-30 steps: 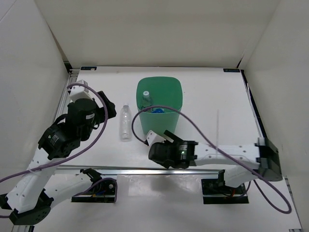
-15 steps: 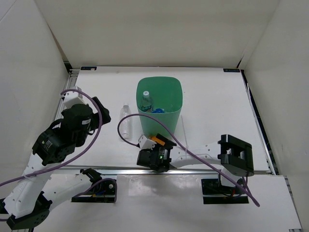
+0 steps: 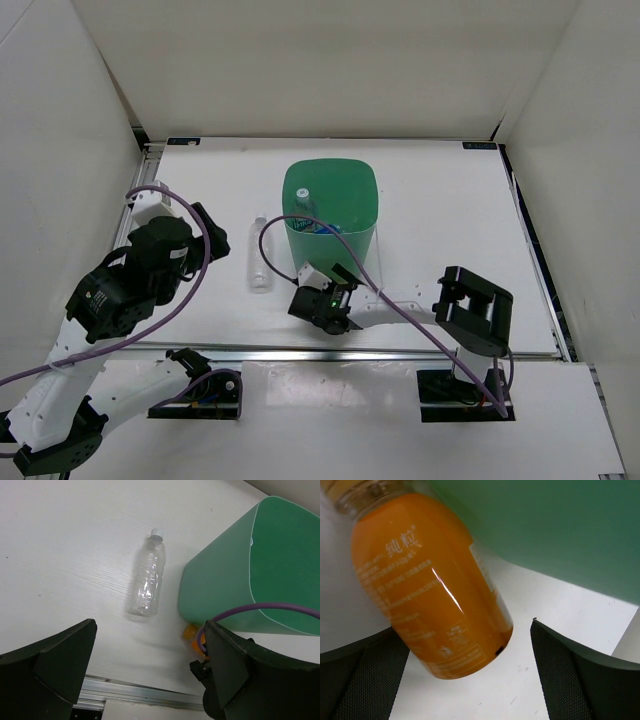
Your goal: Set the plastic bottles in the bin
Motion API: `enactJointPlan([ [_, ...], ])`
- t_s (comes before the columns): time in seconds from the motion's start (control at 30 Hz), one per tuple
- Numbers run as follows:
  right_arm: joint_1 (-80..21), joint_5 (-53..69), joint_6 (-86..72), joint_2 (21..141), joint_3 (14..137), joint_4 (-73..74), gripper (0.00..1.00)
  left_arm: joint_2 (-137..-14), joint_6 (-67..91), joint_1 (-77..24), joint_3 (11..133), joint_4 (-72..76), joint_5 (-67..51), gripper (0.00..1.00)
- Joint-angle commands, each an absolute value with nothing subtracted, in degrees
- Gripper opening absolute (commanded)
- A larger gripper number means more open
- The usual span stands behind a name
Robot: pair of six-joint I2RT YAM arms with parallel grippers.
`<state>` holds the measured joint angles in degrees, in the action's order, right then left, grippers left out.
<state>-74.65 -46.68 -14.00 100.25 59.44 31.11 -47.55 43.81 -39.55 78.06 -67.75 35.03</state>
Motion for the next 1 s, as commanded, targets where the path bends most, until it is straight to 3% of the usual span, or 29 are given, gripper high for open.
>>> enactJointPlan([
  [0.0,-72.9,-44.7,-11.7,100.4,59.2,26.8,1.00,-47.5,44.7,-39.6,79.3,-69.0,34.2,1.00],
  [0.3,-70.1,-37.9,-7.7,104.2,61.2,21.6,0.98,-47.5,45.4,-39.6,78.2,-69.0,33.7,1.00],
  [0.53,-69.5,-33.1,-9.5,105.9,62.3,21.6,0.85,-47.5,45.4,-39.6,78.2,-69.5,33.7,1.00],
  [0.7,-69.5,-29.4,-12.6,107.1,62.8,25.2,0.66,-47.5,44.8,-39.6,77.7,-69.5,34.2,1.00],
  [0.73,-69.5,-28.8,-13.3,107.1,62.8,25.9,0.62,-47.5,44.8,-39.6,77.7,-69.5,34.2,1.00],
  [0.77,-69.5,-28.8,-13.9,107.1,62.8,26.6,0.50,-47.5,44.8,-39.6,77.7,-69.5,34.8,1.00],
  [0.9,-70.2,-28.0,-16.8,106.4,64.4,30.3,0.27,-46.4,44.3,-39.6,76.6,-68.4,35.3,1.00],
  [0.97,-71.6,-28.7,-17.6,105.2,65.6,33.1,0.22,-46.4,43.8,-39.6,75.8,-67.8,35.9,1.00],
])
